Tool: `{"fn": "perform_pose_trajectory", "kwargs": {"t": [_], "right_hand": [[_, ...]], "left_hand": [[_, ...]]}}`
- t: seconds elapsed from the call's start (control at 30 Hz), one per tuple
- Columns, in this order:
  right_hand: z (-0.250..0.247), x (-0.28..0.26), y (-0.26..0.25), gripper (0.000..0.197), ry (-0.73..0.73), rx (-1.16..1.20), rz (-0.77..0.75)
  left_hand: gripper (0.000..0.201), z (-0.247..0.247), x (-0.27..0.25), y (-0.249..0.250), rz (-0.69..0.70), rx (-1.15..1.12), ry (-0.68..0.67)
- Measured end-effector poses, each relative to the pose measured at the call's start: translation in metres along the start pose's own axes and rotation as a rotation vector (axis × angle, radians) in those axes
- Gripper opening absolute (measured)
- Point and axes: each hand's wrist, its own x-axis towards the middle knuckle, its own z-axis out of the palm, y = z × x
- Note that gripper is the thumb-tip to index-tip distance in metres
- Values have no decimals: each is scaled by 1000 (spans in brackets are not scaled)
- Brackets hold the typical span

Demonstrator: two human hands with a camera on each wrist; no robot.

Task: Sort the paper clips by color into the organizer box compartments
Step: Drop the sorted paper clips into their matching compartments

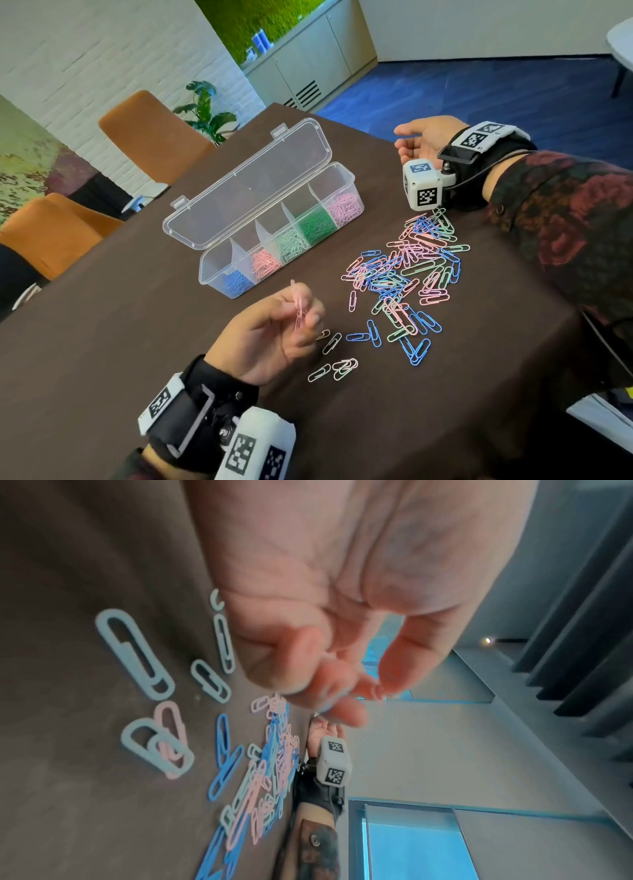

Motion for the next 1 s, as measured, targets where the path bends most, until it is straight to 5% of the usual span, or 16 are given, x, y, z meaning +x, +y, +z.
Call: {"fn": "perform_pose_trajectory", "kwargs": {"t": [0.13,0.23,0.37,0.47,0.53,0.77,1.0], "right_hand": [[-1,2,1,11,-8,14,-10],[-1,3,1,11,-12,16,-15],[-1,4,2,10,-13,14,-15],[-2,4,1,10,-6,8,-21],[-2,5,1,10,1,5,-25],[-1,2,1,11,9,3,-17],[0,-1,0,12,-1,8,1]], "left_hand": [[21,2,6,-7,45,-164,-81],[13,5,7,-7,-30,-72,-41],[10,9,-3,8,-123,701,209],[9,15,-4,19,-196,1375,171],[11,22,-1,18,-241,1613,138],[14,32,10,4,-316,1713,68],[24,23,10,9,-332,1541,92]]}}
